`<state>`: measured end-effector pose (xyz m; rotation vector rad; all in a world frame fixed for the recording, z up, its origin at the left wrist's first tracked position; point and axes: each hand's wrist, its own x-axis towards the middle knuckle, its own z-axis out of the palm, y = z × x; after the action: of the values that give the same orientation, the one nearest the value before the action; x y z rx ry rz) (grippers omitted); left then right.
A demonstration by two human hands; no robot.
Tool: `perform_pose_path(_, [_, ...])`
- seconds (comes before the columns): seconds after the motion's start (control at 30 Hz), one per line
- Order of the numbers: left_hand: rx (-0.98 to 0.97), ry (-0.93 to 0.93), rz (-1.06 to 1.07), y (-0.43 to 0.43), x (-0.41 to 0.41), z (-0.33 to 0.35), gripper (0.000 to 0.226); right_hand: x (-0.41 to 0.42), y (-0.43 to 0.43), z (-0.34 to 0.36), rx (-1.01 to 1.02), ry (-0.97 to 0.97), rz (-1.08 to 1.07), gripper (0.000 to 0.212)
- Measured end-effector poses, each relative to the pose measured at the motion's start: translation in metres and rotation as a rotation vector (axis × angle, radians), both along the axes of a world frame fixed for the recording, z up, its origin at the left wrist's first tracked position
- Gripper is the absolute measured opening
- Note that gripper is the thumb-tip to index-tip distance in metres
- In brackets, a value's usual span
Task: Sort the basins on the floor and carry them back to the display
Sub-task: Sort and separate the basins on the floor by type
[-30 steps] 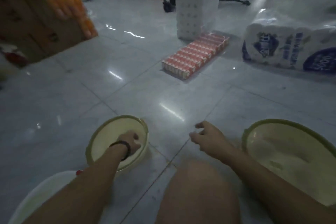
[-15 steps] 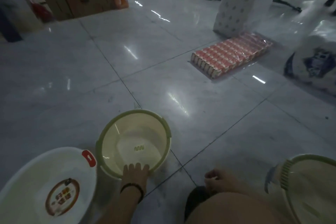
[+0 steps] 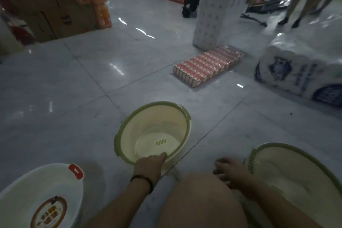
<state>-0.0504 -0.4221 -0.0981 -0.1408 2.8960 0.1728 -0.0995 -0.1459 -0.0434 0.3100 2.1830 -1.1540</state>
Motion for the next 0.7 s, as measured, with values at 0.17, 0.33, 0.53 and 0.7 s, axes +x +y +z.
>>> perform_pose_path(0.17, [-0.060,0.136,-0.358,0.080,-0.046,0.117,0.048,-0.014,0.058,0.064,-0.209,0.158,-0.356,0.056])
perform_pose_path(0.33, [-0.140,0.137,-0.659,0.192,-0.074,0.206,0.036,-0.010,0.149,0.122,-0.317,0.246,-0.667,0.062])
perform_pose_path(0.53, [-0.244,0.168,-0.926,0.320,-0.053,0.214,0.028,0.039,0.249,0.119,-0.332,0.242,-0.924,0.042])
perform_pose_path(0.7, [-0.093,0.115,-1.070,0.377,-0.051,0.156,0.036,0.071,0.312,0.065,-0.273,0.235,-1.102,0.030])
